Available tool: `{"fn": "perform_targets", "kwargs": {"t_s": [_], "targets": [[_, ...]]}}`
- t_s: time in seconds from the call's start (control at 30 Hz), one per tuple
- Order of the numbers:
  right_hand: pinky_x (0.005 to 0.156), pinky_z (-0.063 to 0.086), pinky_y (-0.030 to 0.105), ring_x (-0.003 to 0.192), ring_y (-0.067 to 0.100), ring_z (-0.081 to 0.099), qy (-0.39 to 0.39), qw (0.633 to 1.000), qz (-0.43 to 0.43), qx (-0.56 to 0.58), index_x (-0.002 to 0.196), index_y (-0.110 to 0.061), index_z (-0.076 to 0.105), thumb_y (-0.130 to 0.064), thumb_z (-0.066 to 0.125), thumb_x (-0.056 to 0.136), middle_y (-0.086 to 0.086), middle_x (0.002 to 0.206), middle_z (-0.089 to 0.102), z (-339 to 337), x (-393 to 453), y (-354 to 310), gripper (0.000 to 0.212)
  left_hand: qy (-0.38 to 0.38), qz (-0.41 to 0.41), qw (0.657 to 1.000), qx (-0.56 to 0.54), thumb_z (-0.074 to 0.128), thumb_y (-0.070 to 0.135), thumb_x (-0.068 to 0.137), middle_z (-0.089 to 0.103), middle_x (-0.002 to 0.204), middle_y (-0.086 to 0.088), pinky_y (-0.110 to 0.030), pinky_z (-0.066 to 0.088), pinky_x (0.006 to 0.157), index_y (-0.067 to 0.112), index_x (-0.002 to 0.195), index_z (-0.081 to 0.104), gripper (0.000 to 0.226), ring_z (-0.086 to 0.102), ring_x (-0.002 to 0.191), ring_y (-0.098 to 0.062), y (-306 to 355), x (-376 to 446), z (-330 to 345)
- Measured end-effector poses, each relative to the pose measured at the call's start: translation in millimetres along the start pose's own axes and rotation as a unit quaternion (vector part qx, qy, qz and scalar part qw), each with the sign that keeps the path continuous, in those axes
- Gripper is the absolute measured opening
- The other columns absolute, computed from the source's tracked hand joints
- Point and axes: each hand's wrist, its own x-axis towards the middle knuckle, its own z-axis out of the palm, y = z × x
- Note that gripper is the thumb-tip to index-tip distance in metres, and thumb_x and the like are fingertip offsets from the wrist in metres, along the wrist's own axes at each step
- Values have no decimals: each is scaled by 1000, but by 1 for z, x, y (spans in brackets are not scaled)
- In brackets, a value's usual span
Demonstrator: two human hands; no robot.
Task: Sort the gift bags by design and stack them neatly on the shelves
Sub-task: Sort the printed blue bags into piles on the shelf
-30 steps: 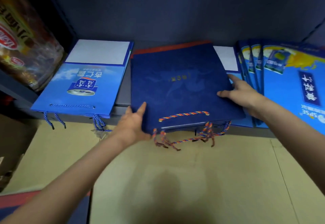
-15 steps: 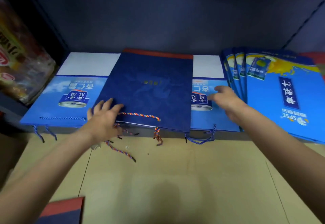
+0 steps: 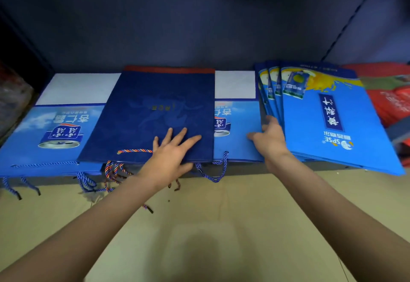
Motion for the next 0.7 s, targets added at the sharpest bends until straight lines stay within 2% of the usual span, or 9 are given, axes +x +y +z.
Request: {"fn": "perform_targets", "kwargs": {"t_s": [0.13,0.23,0.3,0.37,0.43,0.5,0.57,0.63,0.7], "targets": [[84,46,31,95,21,54,53,988,-141,-31,138,-16,40,5,51,87,-5,100,53,-47,-3,-38,56,96,40,991,-81,54,26,93,15,156,5,-47,6,115,35,146,21,63,6,146,-21,-7,-7,-12],[91,41,27,103,19,54,138,938,-266,-174,133,-15,48,9,51,81,5,119,58,-106,-1,-55,57,146,76,985,-49,51,23,93,32,150,-2,-48,15,113,28,142,37,51,25,142,-24,2,-4,-4],[92,41,23,103,8,54,155,929,-297,-155,132,-16,50,12,52,81,0,122,57,-139,-6,-56,58,160,86,983,-26,47,25,91,38,147,-7,-49,20,111,25,140,42,49,33,138,-28,22,0,3],[89,44,13,90,-11,56,144,941,-300,-59,128,-22,49,13,52,83,-7,116,57,-166,-17,-55,57,86,74,993,24,42,28,98,19,156,-2,-42,12,115,29,147,25,52,16,144,-20,49,5,11],[85,48,12,79,-12,58,139,948,-283,47,122,-28,53,10,52,84,-15,102,63,-185,-25,-54,54,-14,94,995,29,44,32,97,6,158,2,-47,6,116,34,149,11,61,4,146,-18,72,8,16],[82,53,21,77,0,62,129,953,-250,112,116,-32,58,6,53,82,-20,86,67,-196,-30,-50,52,-34,118,989,-86,53,34,92,6,158,2,-48,8,116,33,149,8,72,6,145,-17,83,7,11],[81,54,20,81,3,62,131,955,-247,94,121,-30,58,4,55,80,-21,84,68,-196,-33,-49,53,61,109,960,-250,58,28,91,24,152,3,-29,15,115,26,148,20,69,20,141,-11,79,3,-2],[83,48,10,82,-11,59,144,946,-288,23,125,-27,54,7,55,83,-22,96,67,-183,-38,-60,55,167,55,916,-360,55,18,92,40,142,5,-15,23,104,20,142,34,54,36,132,-9,63,-2,-18],[87,42,8,86,-17,55,150,921,-352,-76,128,-22,53,3,57,82,-7,111,62,-154,-45,-79,53,210,-17,879,-428,51,12,94,49,134,2,-18,32,98,18,135,43,43,48,119,-11,40,-6,-33]]}}
